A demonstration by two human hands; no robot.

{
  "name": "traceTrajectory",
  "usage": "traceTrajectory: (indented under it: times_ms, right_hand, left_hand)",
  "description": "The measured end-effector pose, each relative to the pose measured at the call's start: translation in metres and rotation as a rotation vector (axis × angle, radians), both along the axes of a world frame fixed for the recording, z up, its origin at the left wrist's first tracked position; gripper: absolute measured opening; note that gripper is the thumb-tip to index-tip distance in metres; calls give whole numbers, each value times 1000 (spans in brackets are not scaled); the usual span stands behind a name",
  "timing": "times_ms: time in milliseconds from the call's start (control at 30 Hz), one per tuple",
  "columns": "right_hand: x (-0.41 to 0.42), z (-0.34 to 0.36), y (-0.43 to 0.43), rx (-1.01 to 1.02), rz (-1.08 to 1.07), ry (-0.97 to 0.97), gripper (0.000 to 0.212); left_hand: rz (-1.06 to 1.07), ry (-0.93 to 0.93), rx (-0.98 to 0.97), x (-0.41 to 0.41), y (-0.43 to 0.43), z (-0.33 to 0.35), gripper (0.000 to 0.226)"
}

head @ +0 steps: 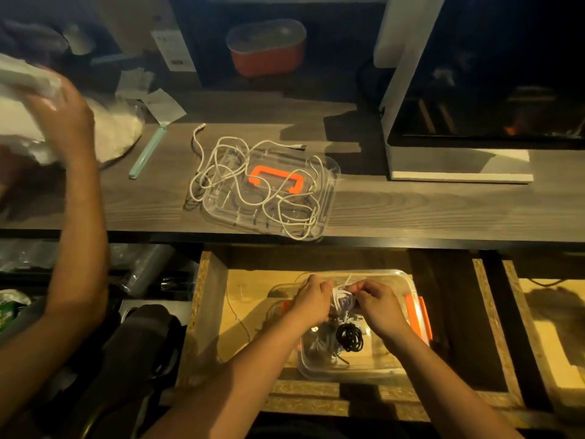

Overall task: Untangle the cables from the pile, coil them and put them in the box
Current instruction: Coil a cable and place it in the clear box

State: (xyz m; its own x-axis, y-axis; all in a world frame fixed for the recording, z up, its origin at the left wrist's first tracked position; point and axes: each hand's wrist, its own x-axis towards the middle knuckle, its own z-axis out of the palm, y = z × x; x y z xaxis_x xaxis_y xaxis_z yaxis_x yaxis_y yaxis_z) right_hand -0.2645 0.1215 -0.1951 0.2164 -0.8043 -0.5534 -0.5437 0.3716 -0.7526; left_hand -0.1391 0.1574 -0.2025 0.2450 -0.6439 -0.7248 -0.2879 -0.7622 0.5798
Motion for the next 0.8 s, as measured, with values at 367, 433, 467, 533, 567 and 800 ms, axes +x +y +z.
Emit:
traceTrajectory:
  times_ms: [367,433,467,533,567,800]
  right_hand:
    - [25,24,-5,-465,215,171,21]
    - [38,40,-16,-549,313,158,24]
    - [45,46,-21,-573,351,165,26]
    - [55,53,-27,-599,392,168,30]
    - [59,54,-28,-611,407,163,32]
    - [72,51,-26,-391,131,-79,24]
  left_hand:
    - [82,-156,-199,7,5,17,12]
    - [137,-328,-377,22,1,32,9]
    - [134,-443,-458,31,-1,39,13]
    - [10,-694,-544,51,-4,44,31]
    - [-74,-789,-548,60,-6,44,35]
    - [189,-430,-860,64,-16,35,6]
